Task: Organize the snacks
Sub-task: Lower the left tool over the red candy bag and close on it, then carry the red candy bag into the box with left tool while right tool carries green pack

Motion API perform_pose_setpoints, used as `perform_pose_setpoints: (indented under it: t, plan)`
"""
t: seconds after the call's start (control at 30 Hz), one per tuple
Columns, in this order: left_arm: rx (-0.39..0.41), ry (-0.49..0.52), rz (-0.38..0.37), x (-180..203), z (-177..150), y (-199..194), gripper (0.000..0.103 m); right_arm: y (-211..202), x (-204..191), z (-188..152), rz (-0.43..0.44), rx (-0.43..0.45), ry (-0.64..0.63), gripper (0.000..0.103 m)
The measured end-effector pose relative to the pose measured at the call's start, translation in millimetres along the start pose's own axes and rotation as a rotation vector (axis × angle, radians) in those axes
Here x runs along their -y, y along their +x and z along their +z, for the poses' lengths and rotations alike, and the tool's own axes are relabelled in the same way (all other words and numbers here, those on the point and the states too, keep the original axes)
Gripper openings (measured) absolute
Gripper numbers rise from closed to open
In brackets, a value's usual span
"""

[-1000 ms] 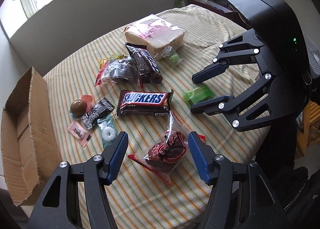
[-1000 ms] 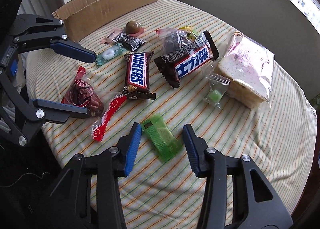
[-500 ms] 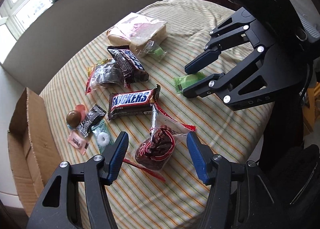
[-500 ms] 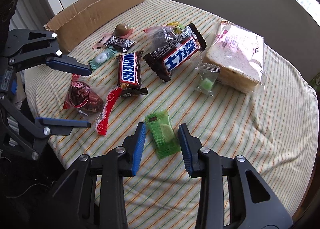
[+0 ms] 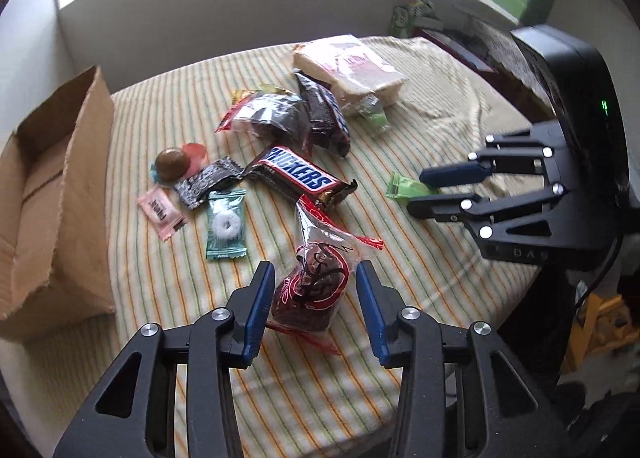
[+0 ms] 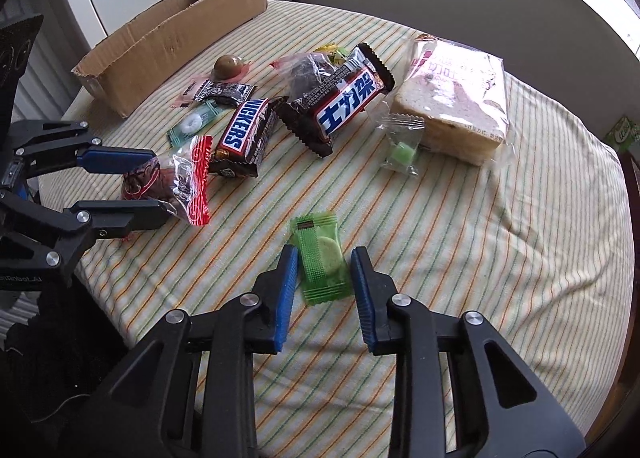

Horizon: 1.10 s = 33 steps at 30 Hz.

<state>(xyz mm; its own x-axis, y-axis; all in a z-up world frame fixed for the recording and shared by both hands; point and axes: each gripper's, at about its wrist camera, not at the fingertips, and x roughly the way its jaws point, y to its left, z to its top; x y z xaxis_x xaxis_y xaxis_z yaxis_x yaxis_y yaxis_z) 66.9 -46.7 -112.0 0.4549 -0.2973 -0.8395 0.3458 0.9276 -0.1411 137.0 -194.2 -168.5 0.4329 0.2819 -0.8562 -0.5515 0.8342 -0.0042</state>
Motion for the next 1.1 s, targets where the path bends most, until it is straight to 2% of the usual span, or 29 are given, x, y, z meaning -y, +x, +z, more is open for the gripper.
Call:
perform_pose_setpoints:
  t: [0.1,0.17,0.33,0.87,1.1]
  plan:
    - [0.051,-0.124,-0.015,-8,-6,0,0.04,-3,-4,-5,-0.027,0.025,0.032,0.026]
    - [0.072,-0.167,-0.018,-9,-9,-1,0.04,-5,-4,-9,-0.028,0.04,0.065,0.025]
    - [0.056,-0.137,0.056,-3,-14,6,0.036,-11,2,-15,-0.02,0.072,0.152,0.025]
    - [0.106,-0.236,0.007,-19,-16,-5,0.032,-36,8,-15,-0.017,0.137,0.241,0.025]
    - [0.207,-0.261,0.026,-30,-10,-42,0.032,-68,-10,12,0.015,0.232,0.212,0.025]
